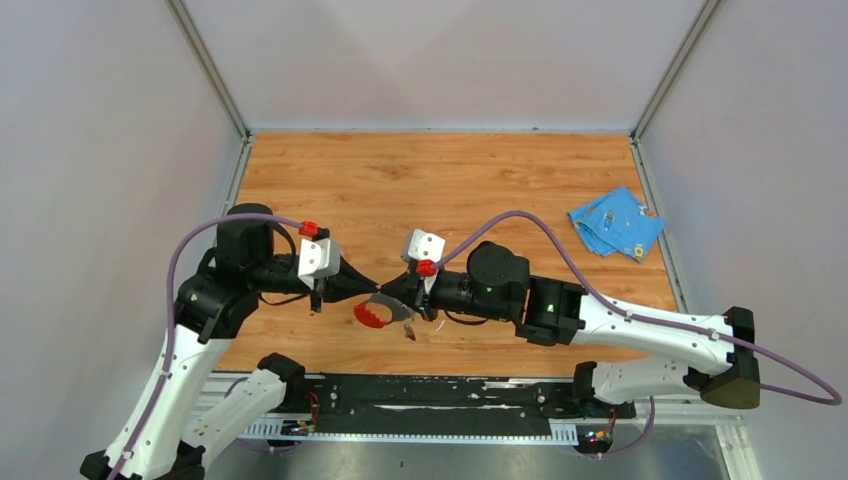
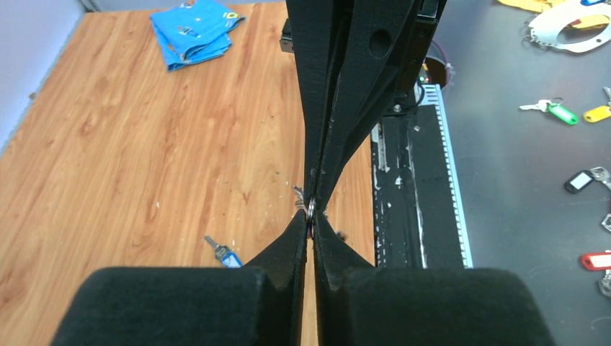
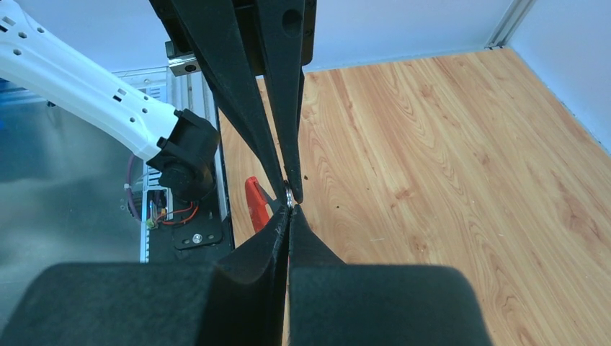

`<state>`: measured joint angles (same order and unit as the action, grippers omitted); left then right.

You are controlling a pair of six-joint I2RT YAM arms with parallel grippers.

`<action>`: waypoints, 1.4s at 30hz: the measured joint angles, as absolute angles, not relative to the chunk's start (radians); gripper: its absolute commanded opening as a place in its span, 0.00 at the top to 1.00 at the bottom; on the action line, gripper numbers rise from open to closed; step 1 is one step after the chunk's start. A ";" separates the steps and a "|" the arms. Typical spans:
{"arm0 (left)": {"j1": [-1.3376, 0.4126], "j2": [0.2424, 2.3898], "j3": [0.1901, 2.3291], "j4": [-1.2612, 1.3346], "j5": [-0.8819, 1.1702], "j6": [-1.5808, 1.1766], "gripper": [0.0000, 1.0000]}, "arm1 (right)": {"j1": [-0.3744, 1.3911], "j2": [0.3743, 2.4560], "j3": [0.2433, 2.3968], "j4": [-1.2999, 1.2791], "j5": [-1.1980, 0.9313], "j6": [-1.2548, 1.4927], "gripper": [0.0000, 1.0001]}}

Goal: Put the keys on the keyring
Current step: Adjust the keyring.

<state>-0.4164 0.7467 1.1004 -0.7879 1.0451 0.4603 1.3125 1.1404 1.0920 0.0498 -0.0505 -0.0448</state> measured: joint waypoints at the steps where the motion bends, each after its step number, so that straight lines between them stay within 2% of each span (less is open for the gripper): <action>1: -0.416 0.750 1.101 -0.789 1.053 0.456 1.00 | 1.312 1.140 1.092 0.049 -0.052 -0.046 1.00; 6: -0.416 0.765 1.101 -0.788 1.084 0.434 1.00 | 1.312 1.131 1.092 0.033 -0.052 -0.050 0.99; 9: -0.416 0.766 1.101 -0.787 1.083 0.424 1.00 | 1.312 1.128 1.092 0.032 -0.052 -0.050 0.65; 12: -0.416 0.769 1.102 -0.793 1.031 0.404 1.00 | 1.300 1.122 1.092 0.038 -0.044 -0.043 0.42; 15: -0.416 0.787 1.119 -0.798 0.930 0.363 1.00 | 1.278 1.103 1.085 0.051 -0.017 -0.030 0.33; 23: -0.416 0.822 1.150 -0.751 0.548 0.109 1.00 | 1.243 1.041 0.952 0.166 0.052 0.007 0.20; 26: -0.416 0.812 1.142 -0.705 0.456 -0.007 1.00 | 1.243 1.072 0.935 0.207 0.052 0.013 0.01; 32: -0.416 0.767 1.109 -0.603 0.330 -0.210 1.00 | 1.246 1.145 0.892 0.333 0.080 -0.012 0.00; 42: -0.416 0.783 1.106 -0.569 0.149 -0.397 1.00 | 1.328 1.346 0.928 0.519 0.310 -0.164 0.00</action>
